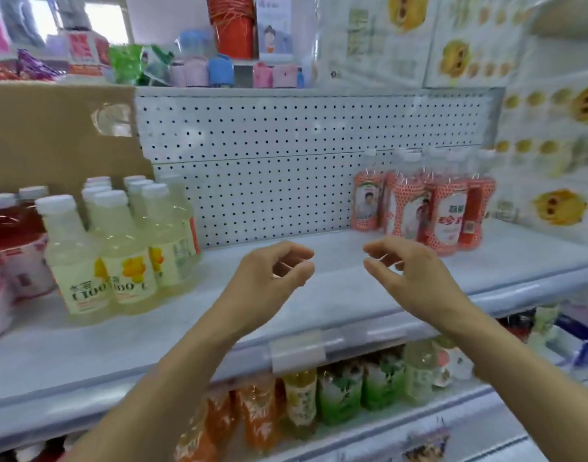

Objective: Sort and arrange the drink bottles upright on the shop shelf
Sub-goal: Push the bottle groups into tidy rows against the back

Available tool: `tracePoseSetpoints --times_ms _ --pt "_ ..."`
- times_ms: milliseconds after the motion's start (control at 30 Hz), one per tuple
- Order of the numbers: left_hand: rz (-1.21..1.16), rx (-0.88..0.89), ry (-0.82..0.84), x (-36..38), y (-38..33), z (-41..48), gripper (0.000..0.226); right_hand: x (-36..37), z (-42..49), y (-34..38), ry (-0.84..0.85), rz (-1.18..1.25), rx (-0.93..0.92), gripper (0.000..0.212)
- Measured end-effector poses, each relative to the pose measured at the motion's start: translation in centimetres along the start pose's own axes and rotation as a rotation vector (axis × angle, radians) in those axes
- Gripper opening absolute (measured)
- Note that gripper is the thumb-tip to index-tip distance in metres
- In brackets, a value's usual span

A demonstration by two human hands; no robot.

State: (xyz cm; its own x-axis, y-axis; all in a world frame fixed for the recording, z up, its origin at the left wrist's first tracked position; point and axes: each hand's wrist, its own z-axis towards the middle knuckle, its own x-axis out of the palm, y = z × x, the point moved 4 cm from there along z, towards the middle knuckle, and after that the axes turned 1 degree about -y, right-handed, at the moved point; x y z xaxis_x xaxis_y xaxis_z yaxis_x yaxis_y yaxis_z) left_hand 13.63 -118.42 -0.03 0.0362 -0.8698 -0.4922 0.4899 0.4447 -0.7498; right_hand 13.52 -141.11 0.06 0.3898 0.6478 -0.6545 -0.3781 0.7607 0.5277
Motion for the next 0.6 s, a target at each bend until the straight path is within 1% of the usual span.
tracePoseSetpoints --times_ms 100,200,267,333,433,500,600 --pt "0.005 -0.007 0.064 2.1 1.2 4.4 0.012 -1.3 3.2 -3.9 -0.028 0.021 0.021 0.021" --pt "0.004 -0.033 0.132 4.8 2.3 8.8 0.02 -2.3 6.6 -7.0 -0.067 0.058 0.047 0.019" --pt "0.035 -0.035 0.189 7.1 2.7 11.7 0.023 -3.0 9.0 -8.5 -0.078 0.057 0.045 0.017" --pt "0.068 -0.012 0.218 9.2 2.8 14.8 0.024 -4.2 11.4 -9.7 -0.125 0.052 0.019 0.017" --pt "0.026 -0.013 0.191 11.2 2.6 19.5 0.029 -6.9 14.8 -11.0 -0.18 0.082 -0.018 0.013" --pt "-0.034 -0.03 0.167 12.1 2.4 22.5 0.032 -8.6 17.2 -11.7 -0.162 0.075 -0.051 0.012" --pt "-0.039 -0.016 0.122 12.2 1.7 26.8 0.032 -10.7 21.8 -12.3 -0.111 0.017 -0.13 0.014"
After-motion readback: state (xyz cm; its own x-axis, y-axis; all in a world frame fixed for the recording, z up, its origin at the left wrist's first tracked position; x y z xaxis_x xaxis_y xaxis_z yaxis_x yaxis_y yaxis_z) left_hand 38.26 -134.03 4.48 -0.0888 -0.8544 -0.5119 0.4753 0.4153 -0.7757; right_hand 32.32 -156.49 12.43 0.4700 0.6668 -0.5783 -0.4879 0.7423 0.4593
